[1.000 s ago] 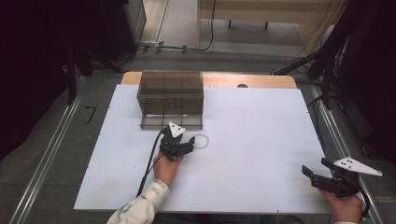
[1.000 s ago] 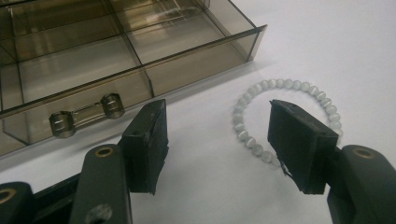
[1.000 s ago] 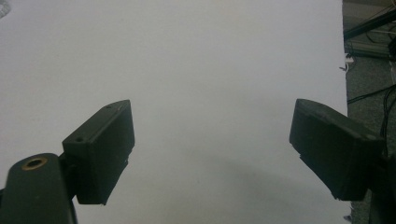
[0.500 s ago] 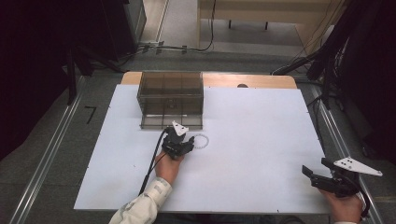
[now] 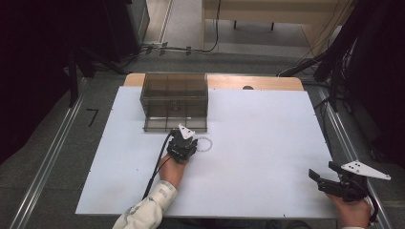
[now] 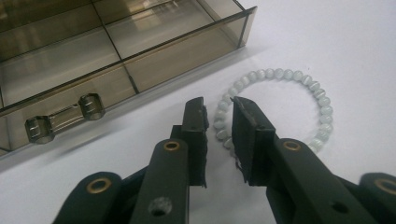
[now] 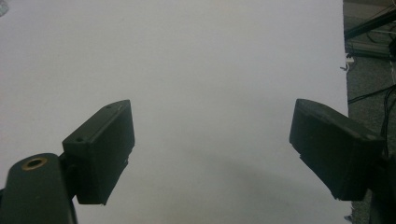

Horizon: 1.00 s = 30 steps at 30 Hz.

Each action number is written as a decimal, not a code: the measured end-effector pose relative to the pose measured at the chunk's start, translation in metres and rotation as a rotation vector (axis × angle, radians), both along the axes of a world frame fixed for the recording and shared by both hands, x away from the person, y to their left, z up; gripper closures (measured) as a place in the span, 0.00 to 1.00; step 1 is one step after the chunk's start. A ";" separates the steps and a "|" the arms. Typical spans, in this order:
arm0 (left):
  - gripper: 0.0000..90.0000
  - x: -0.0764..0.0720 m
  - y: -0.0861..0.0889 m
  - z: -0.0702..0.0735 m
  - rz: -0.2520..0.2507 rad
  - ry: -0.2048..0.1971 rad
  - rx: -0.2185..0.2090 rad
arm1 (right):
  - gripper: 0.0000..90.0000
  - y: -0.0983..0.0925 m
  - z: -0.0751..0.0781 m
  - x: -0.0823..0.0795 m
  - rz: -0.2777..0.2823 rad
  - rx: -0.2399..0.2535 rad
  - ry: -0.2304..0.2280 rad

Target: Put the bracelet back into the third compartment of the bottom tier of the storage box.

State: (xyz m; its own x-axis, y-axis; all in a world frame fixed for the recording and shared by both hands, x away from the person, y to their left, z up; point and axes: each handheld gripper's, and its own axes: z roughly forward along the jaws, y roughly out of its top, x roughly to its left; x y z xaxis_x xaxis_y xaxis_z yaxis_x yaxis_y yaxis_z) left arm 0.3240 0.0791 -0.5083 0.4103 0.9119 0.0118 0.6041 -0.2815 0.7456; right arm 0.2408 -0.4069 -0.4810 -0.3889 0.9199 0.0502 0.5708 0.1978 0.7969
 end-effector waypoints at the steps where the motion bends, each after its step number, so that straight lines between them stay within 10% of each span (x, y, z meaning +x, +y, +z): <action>1: 0.86 0.000 -0.001 0.000 -0.004 0.001 0.002 | 0.14 0.000 0.000 0.000 0.000 0.000 0.001; 30: 0.97 -0.003 -0.003 -0.001 -0.042 -0.037 0.030 | 0.14 0.000 0.000 0.000 -0.004 0.003 0.004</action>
